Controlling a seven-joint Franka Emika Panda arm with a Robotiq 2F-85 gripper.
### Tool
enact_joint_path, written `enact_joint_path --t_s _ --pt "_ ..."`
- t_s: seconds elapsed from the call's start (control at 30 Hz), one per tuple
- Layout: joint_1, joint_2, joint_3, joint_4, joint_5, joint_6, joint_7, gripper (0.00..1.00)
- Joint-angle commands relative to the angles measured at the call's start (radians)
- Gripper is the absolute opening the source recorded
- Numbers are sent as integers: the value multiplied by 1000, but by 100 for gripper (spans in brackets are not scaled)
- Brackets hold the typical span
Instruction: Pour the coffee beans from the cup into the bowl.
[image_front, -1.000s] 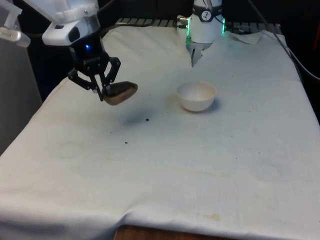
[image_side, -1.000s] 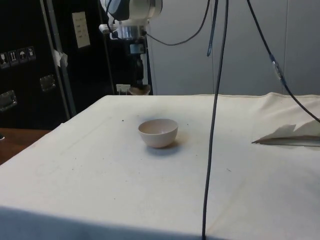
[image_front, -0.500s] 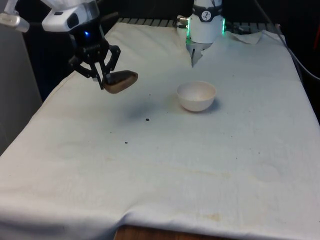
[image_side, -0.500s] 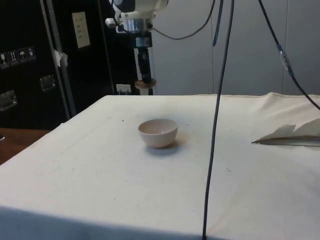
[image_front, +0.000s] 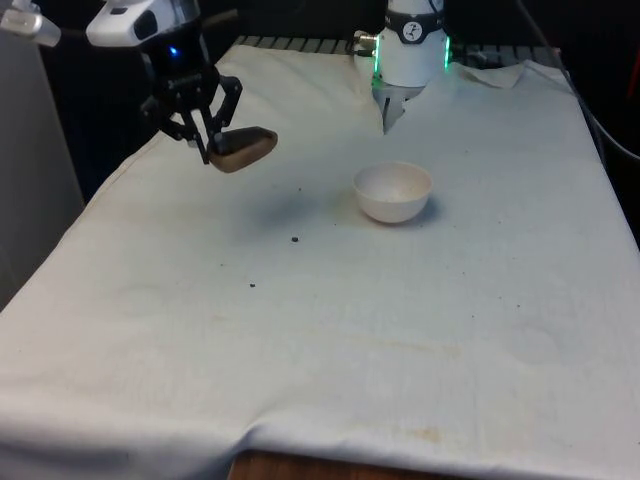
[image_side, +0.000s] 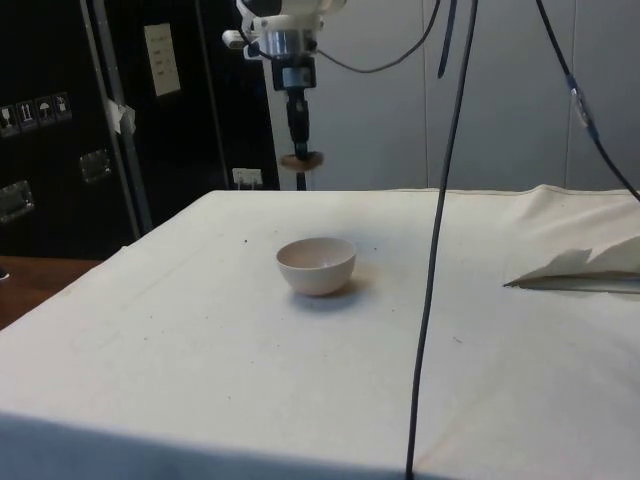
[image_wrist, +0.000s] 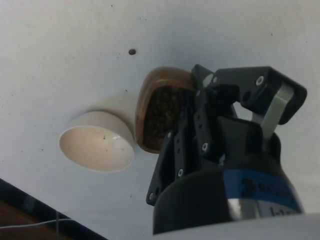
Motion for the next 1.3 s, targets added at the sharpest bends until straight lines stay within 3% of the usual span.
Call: enact_joint_path --t_s 0.0,0.03,0.07,0.1,0.3,0.33,0.37,0.57,0.6,0.63,0.73,0.9,0.93,0.97,1.2,1.23,1.27 --pt "13 -14 -8 -23 -9 28 8 0" --pt "15 -19 -8 -32 -9 32 8 0" --pt "2 -5 0 -9 0 5 0 0" --pt "18 -31 -8 -51 -9 44 7 0" --pt "32 -71 -6 -115 -9 90 7 0" --pt "21 -61 1 -99 0 65 0 0" --pt "34 -77 -5 -123 -9 97 7 0" --pt "46 -106 -4 -177 -11 153 7 0" --pt "36 -99 4 -164 -1 129 0 0" --pt "47 -109 -4 -183 -12 161 8 0" --pt "50 -114 -5 -199 -14 184 11 0" --pt "50 -112 -4 -211 -13 211 29 0" --pt "41 -111 4 -204 -3 196 17 0" --pt "50 -112 -4 -212 -13 214 33 0" --pt "51 -116 -7 -218 -16 230 64 0" --pt "41 -109 3 -207 -3 214 49 0" --pt "52 -118 -7 -219 -17 231 66 0"
